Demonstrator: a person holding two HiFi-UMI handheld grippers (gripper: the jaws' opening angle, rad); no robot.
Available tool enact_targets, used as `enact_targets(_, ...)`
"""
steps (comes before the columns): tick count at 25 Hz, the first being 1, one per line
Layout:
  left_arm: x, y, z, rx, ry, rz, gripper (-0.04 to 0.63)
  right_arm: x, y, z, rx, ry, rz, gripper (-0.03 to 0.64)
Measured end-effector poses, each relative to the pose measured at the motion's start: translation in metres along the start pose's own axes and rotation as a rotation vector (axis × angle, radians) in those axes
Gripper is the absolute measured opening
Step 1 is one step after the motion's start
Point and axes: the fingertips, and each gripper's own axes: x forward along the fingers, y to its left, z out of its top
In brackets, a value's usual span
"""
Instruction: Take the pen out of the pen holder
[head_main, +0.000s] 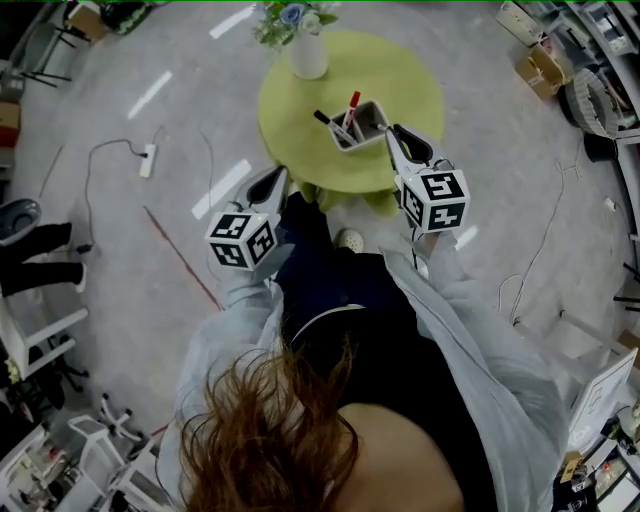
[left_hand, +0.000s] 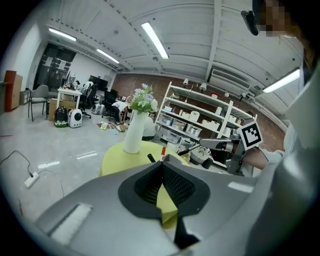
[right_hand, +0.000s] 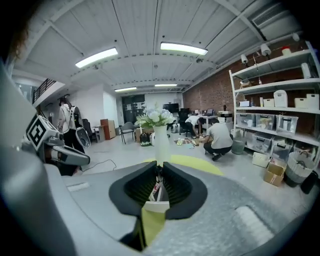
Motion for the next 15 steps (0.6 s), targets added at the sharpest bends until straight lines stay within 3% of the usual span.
enact_targets(7,-0.005,-0.016,0.020,0.068,-0.050,-0.023,0.018,-0.038,0.009,0.033,0.086,-0.128,0.042,0.043)
enact_targets(15,-0.002,-0.047,0.019,0.110,-0.065,-0.074,0.018,-0.087,0.002,0.046,0.124,-0.221,0.008,0.043)
